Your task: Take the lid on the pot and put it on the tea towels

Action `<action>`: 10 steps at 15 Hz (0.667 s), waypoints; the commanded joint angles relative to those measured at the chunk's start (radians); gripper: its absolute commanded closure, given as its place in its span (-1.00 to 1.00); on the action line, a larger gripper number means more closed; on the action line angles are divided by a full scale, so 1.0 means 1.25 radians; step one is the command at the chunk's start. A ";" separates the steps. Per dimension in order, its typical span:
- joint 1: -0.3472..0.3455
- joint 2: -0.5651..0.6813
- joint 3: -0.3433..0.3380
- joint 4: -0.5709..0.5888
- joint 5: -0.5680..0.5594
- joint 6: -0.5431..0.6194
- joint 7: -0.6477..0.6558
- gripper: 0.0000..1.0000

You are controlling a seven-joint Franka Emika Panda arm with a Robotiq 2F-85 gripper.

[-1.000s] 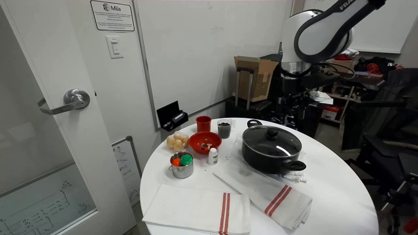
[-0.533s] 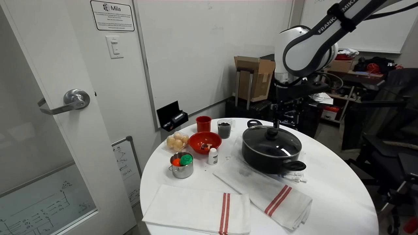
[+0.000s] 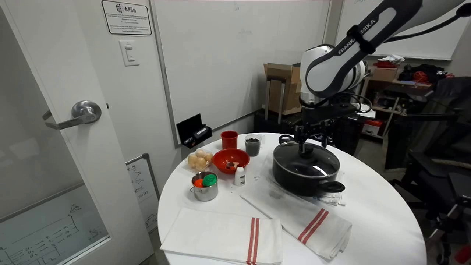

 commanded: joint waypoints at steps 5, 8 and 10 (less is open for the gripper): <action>-0.019 0.063 0.005 0.093 0.045 -0.034 -0.002 -1.00; -0.024 0.069 0.005 0.107 0.047 -0.038 -0.002 -1.00; -0.027 0.069 0.006 0.111 0.048 -0.038 -0.005 -0.46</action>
